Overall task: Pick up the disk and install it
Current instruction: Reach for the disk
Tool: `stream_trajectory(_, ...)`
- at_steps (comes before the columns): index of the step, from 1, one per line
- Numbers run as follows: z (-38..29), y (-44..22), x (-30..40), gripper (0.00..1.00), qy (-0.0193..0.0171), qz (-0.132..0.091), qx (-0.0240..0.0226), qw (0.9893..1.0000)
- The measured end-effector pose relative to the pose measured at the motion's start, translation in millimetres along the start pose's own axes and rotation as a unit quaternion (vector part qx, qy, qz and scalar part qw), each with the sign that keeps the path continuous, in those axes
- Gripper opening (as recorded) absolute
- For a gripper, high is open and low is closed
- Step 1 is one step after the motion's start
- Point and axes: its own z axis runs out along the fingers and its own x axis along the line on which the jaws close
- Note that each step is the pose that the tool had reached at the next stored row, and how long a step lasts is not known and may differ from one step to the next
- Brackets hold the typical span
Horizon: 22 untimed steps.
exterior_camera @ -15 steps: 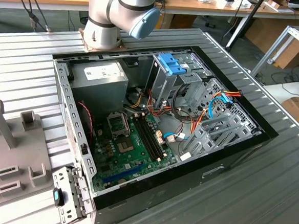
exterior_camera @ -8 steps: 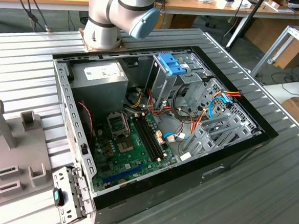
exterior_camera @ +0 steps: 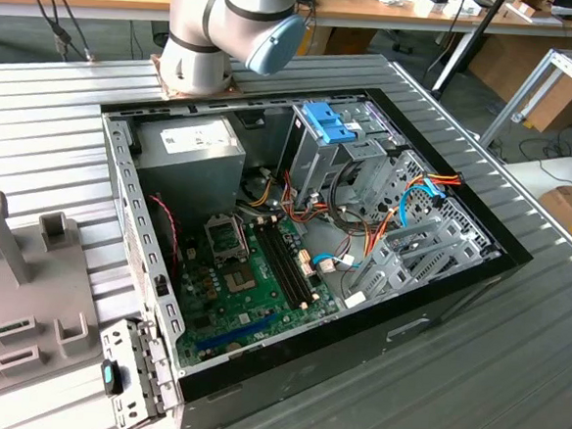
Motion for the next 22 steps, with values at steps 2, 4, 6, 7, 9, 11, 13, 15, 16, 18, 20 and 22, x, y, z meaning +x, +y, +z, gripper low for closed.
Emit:
stream_trajectory(2, 0.0, -0.4, 7.7, 0.11, 0.0000, 0.000, 0.0000, 1.0000)
stream_trajectory(4, -0.1, -0.6, 10.9, 0.11, 0.0000, 0.000, 0.0000, 1.0000)
stream_trajectory(6, -0.2, -0.7, 11.7, 0.11, 0.0000, 0.000, 0.0000, 1.0000)
stream_trajectory(7, -0.2, -0.7, 11.9, 0.11, 0.0000, 0.000, 0.0000, 1.0000)
stream_trajectory(9, -0.2, -0.7, 12.3, 0.11, 0.0000, 0.000, 0.0000, 1.0000)
stream_trajectory(11, -0.1, -0.7, 12.4, 0.11, 0.0040, 0.000, 0.0003, 1.0000)
stream_trajectory(13, 0.0, -0.7, 12.3, 0.11, 0.0170, 0.001, 0.0013, 0.9999)
stream_trajectory(15, 0.3, -0.7, 12.2, 0.11, 0.0176, 0.001, 0.0015, 0.9998)
stream_trajectory(16, 0.9, -0.7, 12.2, 0.11, 0.0175, 0.001, 0.0015, 0.9998)
stream_trajectory(18, 3.6, -1.4, 12.1, 0.11, 0.0176, 0.001, 0.0015, 0.9998)
stream_trajectory(20, 8.5, -2.8, 11.4, 0.11, 0.0188, 0.001, 0.0016, 0.9998)
stream_trajectory(22, 10.6, -3.0, 9.8, 0.11, 0.0193, 0.001, 0.0017, 0.9998)
